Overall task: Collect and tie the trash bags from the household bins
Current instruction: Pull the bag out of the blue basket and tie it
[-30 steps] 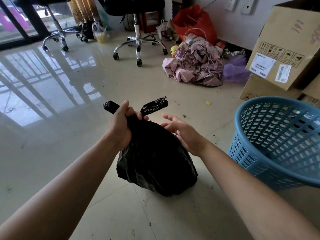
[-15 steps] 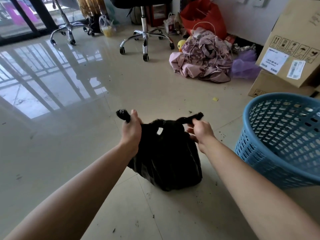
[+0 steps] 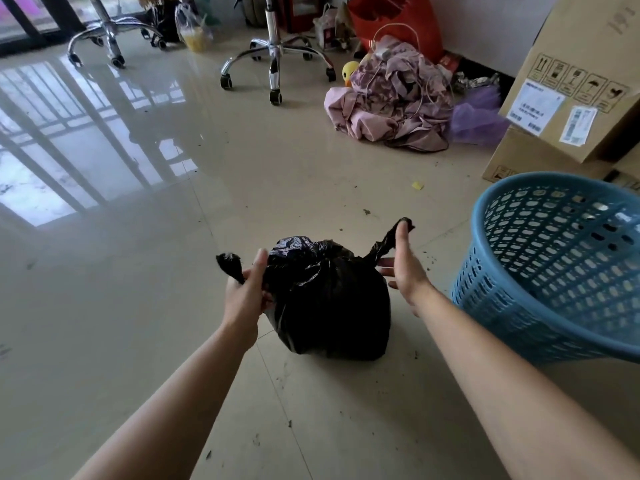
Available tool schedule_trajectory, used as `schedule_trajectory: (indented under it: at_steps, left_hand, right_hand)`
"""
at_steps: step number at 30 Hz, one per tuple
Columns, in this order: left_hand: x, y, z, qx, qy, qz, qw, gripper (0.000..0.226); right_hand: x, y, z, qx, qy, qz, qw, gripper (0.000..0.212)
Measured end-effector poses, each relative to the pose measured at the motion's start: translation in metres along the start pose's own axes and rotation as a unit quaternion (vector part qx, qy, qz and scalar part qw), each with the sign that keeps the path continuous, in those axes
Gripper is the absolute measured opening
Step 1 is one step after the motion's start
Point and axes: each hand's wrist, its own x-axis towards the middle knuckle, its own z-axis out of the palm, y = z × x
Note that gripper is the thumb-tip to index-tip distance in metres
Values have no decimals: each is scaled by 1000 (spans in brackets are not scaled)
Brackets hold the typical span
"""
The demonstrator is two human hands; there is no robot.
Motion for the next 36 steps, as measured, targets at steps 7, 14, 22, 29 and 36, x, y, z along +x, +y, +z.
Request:
schedule_trajectory:
  at_steps: [7,14,22,29,36]
  left_hand:
    - [-8,-4,18,6,-51,39,998,40]
    - [-4,29,31,-46,-140,64,987,32]
    - [-10,39,58,65,-53,182,980,13]
    - [-35,50,112,-9,-56,315,948,35]
    - [-14,-27,75,31,42,127,990,34]
  right_hand:
    - [15,21,26,94,-112,143,979,102]
    - [17,15,23,14,53,10,998,54]
    - [31,4,16,-104,250,-260,927,50]
    - [8,-7,25,-158,117,-202,959,45]
    - [17,32,4,-311,124,-19,942,55]
